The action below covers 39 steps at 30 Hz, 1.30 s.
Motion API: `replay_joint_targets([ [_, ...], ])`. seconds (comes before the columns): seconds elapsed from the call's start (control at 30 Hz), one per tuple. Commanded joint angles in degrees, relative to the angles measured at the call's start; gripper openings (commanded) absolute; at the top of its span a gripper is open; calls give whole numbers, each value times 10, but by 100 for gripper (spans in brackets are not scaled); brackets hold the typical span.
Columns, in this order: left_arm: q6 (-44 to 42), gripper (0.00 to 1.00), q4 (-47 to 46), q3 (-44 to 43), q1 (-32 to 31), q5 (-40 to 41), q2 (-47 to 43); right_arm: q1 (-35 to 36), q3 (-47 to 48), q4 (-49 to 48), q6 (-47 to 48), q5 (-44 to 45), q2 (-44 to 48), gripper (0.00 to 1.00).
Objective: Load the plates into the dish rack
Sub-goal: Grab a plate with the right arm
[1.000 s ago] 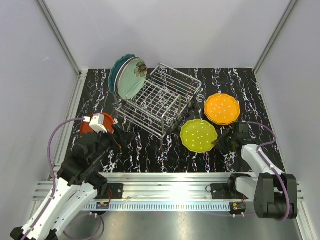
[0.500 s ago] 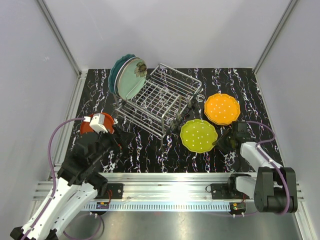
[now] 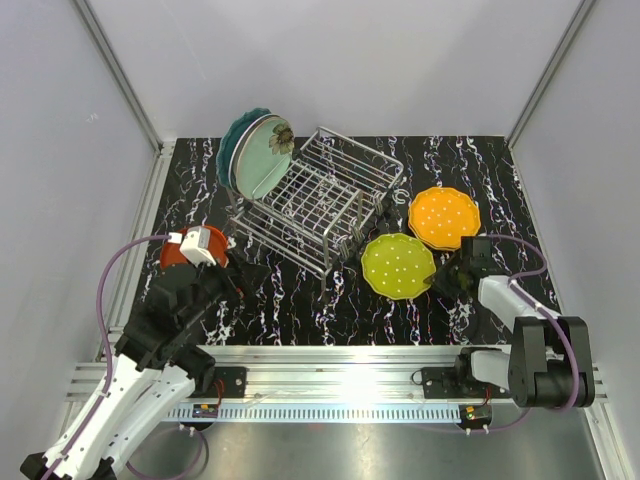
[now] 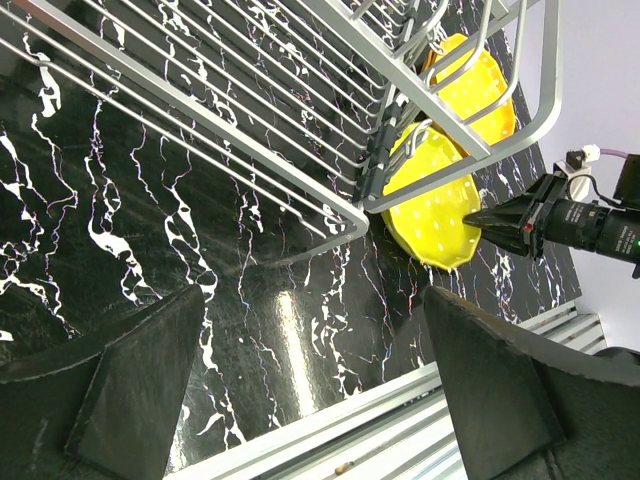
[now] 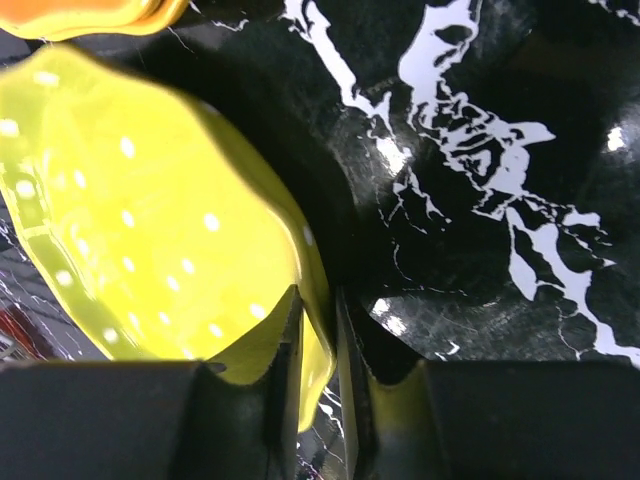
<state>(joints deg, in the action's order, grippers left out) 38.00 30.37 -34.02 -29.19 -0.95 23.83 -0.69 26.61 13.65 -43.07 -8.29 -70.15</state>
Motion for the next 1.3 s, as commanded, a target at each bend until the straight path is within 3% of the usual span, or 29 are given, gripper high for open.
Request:
replay_joint_targets([
  [0.0,-4,94,-15,-22,-2,-3,2,4,14,0,4,36,-11,15],
  [0.13,1,95,-8,-34,-2,-16,0,19,22,22,9,50,29,0],
  [0.43,10,95,4,-52,-2,-22,-5,18,43,54,4,-26,109,0],
  [0.8,7,95,19,-67,-2,-13,-9,18,80,73,2,-112,137,0],
  [1.13,51,95,-17,-19,-2,-62,-12,19,102,117,4,-148,178,0],
  [1.27,107,95,-61,28,-2,-100,-19,19,100,136,-5,-166,196,0],
])
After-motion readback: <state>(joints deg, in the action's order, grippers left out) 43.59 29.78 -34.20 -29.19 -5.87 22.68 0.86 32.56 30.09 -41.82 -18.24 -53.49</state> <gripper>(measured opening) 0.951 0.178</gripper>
